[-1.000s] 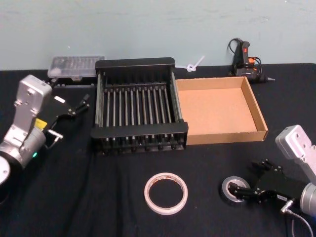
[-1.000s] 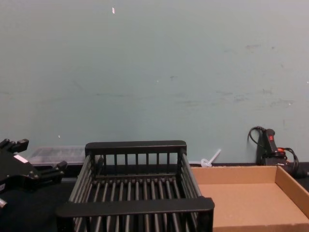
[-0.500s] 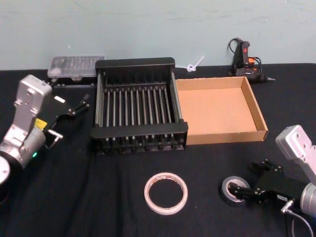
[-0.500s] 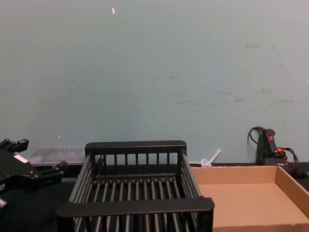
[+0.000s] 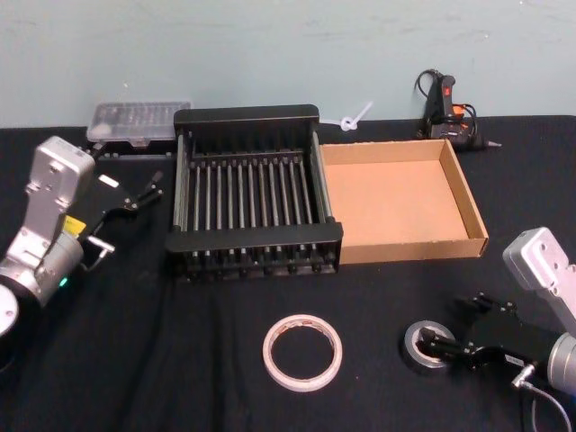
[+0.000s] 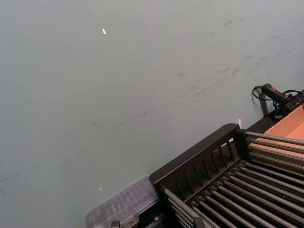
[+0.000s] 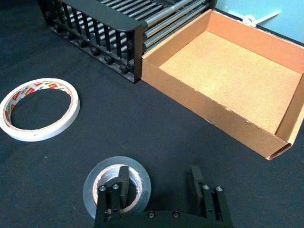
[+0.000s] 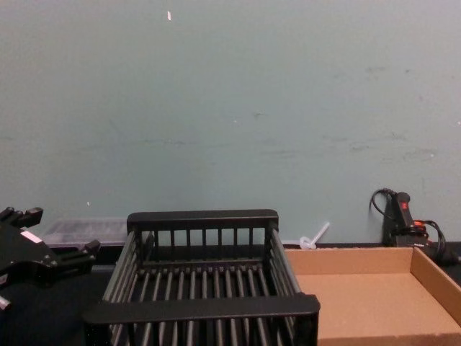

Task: Pick up the white tape and place it into the black box , Pick up the silver tape and place it into the brown box.

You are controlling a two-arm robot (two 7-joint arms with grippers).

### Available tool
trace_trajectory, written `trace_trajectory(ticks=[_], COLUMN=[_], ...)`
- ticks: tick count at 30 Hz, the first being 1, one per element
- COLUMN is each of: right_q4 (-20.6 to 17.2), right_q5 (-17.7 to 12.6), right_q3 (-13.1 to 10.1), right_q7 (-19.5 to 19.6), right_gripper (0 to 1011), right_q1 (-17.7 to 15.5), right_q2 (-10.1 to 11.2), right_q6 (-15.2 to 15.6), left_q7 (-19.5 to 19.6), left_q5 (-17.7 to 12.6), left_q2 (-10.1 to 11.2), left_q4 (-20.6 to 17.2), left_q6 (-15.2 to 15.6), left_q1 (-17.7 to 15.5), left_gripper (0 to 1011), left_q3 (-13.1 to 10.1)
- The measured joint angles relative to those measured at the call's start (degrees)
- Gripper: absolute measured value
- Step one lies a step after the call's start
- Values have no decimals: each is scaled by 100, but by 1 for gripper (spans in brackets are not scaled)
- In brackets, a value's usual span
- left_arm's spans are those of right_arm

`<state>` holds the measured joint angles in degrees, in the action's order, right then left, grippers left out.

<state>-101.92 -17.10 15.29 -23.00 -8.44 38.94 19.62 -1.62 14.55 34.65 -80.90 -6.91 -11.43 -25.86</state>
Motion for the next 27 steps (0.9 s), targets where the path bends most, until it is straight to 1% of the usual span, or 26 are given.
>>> trace_trajectory(ticks=[3,5,6,10,11,12,14,15,17,18,20,22,27], right_q4=[0,0,0,0,0,0,0,0,0,0,0,0,0], right_q5=[-2,-2,-2,-2,-2,-2,-2,-2,-2,-2,-2,-2,-2], right_q3=[0,0,0,0,0,0,0,0,0,0,0,0,0], right_q7=[0,0,0,0,0,0,0,0,0,0,0,0,1], right_gripper=[747,710,651,530,530,472,413,365,328,268,225,158,143], right_q1=[0,0,0,0,0,0,0,0,0,0,0,0,0], right_q2=[0,0,0,0,0,0,0,0,0,0,0,0,0], right_q6=[-1,-1,-2,-1,-1,-2,-2,-2,-1,-2,-2,-2,-2], left_q7=[0,0,0,0,0,0,0,0,0,0,0,0,0], left_q5=[0,0,0,0,0,0,0,0,0,0,0,0,0], left_q2=[0,0,0,0,0,0,0,0,0,0,0,0,0], left_q4=[0,0,0,0,0,0,0,0,0,0,0,0,0], left_q6=[0,0,0,0,0,0,0,0,0,0,0,0,0], left_q1=[0,0,0,0,0,0,0,0,0,0,0,0,0], left_gripper=[1001,1001,1001,1001,1001,1001,1001,1001,1001,1001,1001,1002,1001], left_q3=[0,0,0,0,0,0,0,0,0,0,0,0,0])
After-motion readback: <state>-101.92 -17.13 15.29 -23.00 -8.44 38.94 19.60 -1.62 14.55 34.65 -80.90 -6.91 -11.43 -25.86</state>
